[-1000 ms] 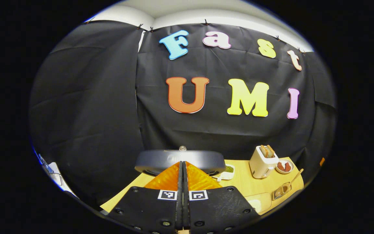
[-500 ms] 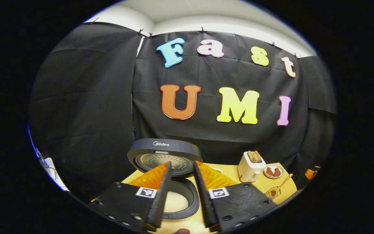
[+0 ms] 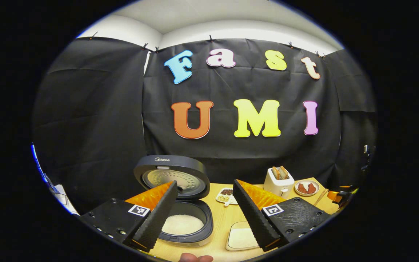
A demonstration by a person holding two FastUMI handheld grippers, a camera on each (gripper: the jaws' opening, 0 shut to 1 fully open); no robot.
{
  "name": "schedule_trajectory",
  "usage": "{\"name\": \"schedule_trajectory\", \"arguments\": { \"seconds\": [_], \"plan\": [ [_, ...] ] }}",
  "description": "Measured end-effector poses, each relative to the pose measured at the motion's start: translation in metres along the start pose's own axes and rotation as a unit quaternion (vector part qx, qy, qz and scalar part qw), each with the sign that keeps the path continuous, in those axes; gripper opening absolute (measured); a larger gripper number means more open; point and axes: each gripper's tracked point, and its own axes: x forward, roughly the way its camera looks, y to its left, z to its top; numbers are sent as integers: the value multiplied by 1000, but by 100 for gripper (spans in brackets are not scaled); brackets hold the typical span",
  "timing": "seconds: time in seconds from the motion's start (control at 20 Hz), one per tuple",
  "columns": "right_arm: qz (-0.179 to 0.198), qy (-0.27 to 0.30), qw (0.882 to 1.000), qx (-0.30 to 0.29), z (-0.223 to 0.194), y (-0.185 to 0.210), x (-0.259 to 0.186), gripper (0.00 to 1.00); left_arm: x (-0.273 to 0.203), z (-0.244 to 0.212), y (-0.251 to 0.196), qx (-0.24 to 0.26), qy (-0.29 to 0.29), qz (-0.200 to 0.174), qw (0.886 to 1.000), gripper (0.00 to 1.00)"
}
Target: Close the left gripper, press the button to open the rice cooker; take a wooden spoon from the chopstick holder with the right hand, scoop a spoonful of rice and pour it into the rice cooker, then put the wooden spoon back into the chopstick holder.
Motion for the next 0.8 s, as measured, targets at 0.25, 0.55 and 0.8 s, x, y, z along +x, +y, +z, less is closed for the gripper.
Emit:
{"name": "schedule_trajectory", "arguments": {
  "seconds": [0.25,0.55,0.8],
  "plan": [
    [29,60,997,25,-28,3,52,91,13,-17,-28,-14,39,-1,999,97],
    [52,116,991,44,-57,3,90,79,16,-26,-42,-4,60,6,998,97],
    [50,124,990,51,-57,3,91,51,12,-32,-42,-13,75,1,997,98]
  ]
}}
